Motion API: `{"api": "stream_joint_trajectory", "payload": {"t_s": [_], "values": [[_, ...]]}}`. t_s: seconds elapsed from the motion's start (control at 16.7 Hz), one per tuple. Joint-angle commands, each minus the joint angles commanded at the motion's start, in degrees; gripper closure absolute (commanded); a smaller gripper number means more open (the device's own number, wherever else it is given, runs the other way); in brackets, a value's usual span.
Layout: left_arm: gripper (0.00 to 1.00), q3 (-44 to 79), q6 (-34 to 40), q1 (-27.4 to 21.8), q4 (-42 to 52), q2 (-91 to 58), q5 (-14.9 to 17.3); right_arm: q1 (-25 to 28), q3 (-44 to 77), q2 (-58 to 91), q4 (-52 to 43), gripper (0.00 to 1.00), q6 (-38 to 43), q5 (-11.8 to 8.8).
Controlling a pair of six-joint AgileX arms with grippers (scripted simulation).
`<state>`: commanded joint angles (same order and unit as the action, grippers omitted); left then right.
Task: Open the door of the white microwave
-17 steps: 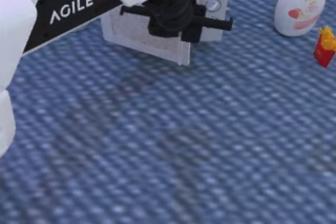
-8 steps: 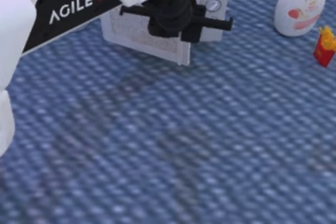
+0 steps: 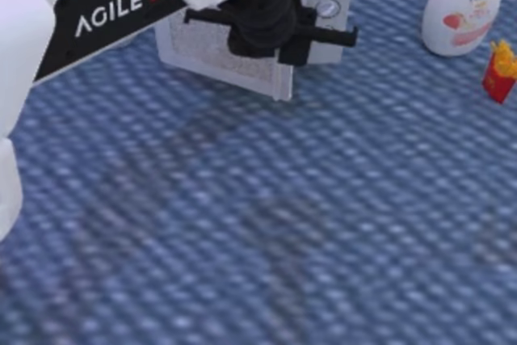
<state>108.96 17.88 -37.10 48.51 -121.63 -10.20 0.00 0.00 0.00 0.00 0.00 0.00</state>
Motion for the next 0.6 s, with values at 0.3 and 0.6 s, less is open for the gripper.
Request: {"api": "stream_joint_trajectory", "payload": {"t_s": [0.3,0.6], "values": [[1.0,0.0,0.0,0.0,0.0,0.0,0.0,0.0,0.0,0.0,0.0,0.0,0.0,0.0],[1.0,-2.1,-1.4,0.1,-1.1,1.4,0.9,0.0,0.0,0.0,0.0,0.0,0.0,0.0]]}}
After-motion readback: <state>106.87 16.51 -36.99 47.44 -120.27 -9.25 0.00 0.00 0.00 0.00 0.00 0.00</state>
